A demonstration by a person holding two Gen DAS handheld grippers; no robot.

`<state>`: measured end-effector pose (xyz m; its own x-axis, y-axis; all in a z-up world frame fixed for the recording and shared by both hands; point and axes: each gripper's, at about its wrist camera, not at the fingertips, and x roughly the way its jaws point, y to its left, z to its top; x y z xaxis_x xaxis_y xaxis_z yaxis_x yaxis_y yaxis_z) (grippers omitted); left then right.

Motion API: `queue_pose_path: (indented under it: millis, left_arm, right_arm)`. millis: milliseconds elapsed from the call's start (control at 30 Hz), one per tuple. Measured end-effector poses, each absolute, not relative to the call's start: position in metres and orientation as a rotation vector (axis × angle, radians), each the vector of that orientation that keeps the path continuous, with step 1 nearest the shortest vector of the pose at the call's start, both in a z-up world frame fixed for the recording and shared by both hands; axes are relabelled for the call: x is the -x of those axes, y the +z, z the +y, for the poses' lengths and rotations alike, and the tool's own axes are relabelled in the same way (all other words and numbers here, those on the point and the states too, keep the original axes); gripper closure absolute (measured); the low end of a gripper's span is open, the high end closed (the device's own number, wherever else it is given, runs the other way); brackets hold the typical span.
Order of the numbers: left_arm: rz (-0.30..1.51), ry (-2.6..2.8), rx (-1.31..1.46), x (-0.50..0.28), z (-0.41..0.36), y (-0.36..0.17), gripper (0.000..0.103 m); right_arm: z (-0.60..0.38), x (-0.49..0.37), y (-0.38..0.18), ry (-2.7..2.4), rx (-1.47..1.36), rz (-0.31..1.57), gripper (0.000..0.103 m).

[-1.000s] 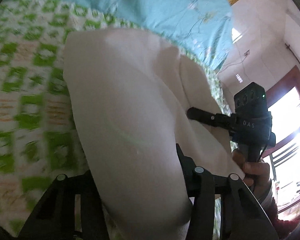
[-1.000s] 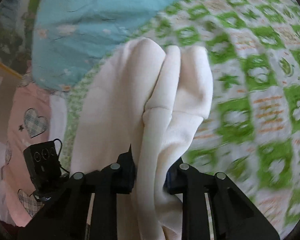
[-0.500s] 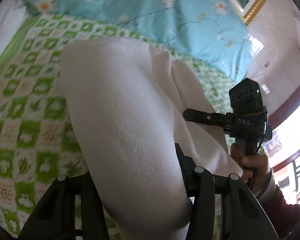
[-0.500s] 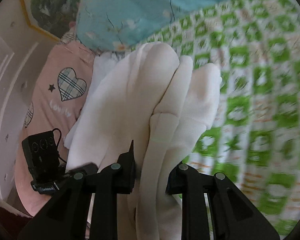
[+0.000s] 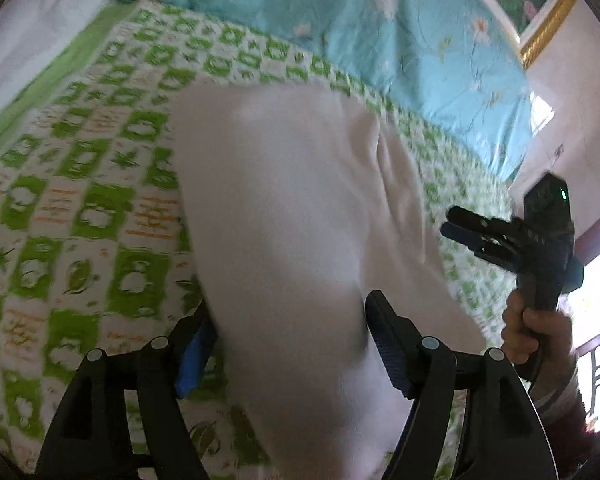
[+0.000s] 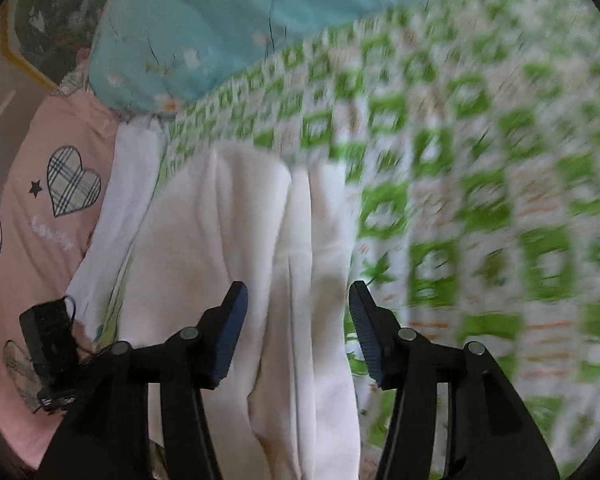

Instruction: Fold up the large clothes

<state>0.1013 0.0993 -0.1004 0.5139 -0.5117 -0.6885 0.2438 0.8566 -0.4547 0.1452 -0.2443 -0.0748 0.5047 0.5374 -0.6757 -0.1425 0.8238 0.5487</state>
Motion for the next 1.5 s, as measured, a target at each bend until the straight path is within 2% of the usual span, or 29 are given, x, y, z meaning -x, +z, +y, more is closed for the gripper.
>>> queue_pose_path:
  millis: [133, 267, 333, 400, 467, 500, 567, 633, 700, 733, 833, 967, 1167, 1233, 1333, 1400, 1500]
  left_arm:
    - [0.882, -0.471, 0.416, -0.094, 0.121, -0.096, 0.029]
    - [0.896, -0.460, 0.429, -0.096, 0.123, -0.104, 0.030]
    - [0.908, -0.467, 0.434, -0.101, 0.118, -0.110, 0.030]
    - [0.930, -0.486, 0.449, -0.106, 0.112, -0.118, 0.029]
    - [0.957, -0.501, 0.463, -0.112, 0.107, -0.127, 0.029]
    - [0.966, -0.497, 0.458, -0.115, 0.105, -0.128, 0.032]
    - [0.967, -0.504, 0.440, -0.117, 0.097, -0.119, 0.040]
    - [0.940, -0.508, 0.396, -0.112, 0.086, -0.101, 0.038]
    - [0.922, -0.502, 0.344, -0.108, 0.072, -0.090, 0.029]
    - [0.916, -0.483, 0.293, -0.105, 0.062, -0.087, 0.029]
    - [0.940, -0.441, 0.202, -0.103, 0.045, -0.099, 0.029]
    - [0.990, -0.443, 0.223, -0.099, 0.051, -0.109, 0.024]
    - [0.896, -0.407, 0.173, -0.075, 0.071, -0.074, 0.026]
    - [0.824, -0.411, 0.178, -0.071, 0.078, -0.058, 0.027]
    - [0.742, -0.479, 0.203, -0.075, 0.084, -0.043, 0.030]
    - [0.714, -0.511, 0.201, -0.091, 0.080, -0.040, 0.040]
    - [0.737, -0.573, 0.242, -0.124, 0.077, -0.045, 0.053]
  right_arm:
    - [-0.230, -0.133, -0.058, 0.563, -0.474, 0.918, 0.050]
    - [-0.205, -0.143, -0.082, 0.521, -0.412, 1.005, 0.050]
    - [-0.200, -0.151, -0.096, 0.537, -0.449, 1.038, 0.058]
    - [-0.191, -0.158, -0.105, 0.569, -0.468, 1.052, 0.059]
    - [-0.185, -0.164, -0.110, 0.566, -0.456, 1.066, 0.090]
    - [-0.183, -0.165, -0.109, 0.570, -0.460, 1.069, 0.096]
    - [-0.189, -0.160, -0.093, 0.586, -0.481, 1.017, 0.096]
    - [-0.204, -0.146, -0.065, 0.614, -0.499, 0.918, 0.096]
    - [-0.220, -0.137, -0.043, 0.600, -0.496, 0.848, 0.096]
    - [-0.229, -0.134, -0.038, 0.582, -0.488, 0.834, 0.096]
    - [-0.246, -0.141, -0.059, 0.531, -0.477, 0.906, 0.096]
    - [-0.238, -0.151, -0.109, 0.475, -0.433, 1.033, 0.096]
    - [-0.244, -0.147, -0.113, 0.454, -0.462, 1.038, 0.095]
    - [-0.250, -0.147, -0.103, 0.419, -0.439, 1.041, 0.085]
    - [-0.251, -0.140, -0.071, 0.314, -0.383, 0.966, 0.082]
    - [-0.242, -0.140, -0.048, 0.367, -0.403, 0.895, 0.082]
    - [-0.203, -0.151, -0.040, 0.549, -0.455, 0.899, 0.082]
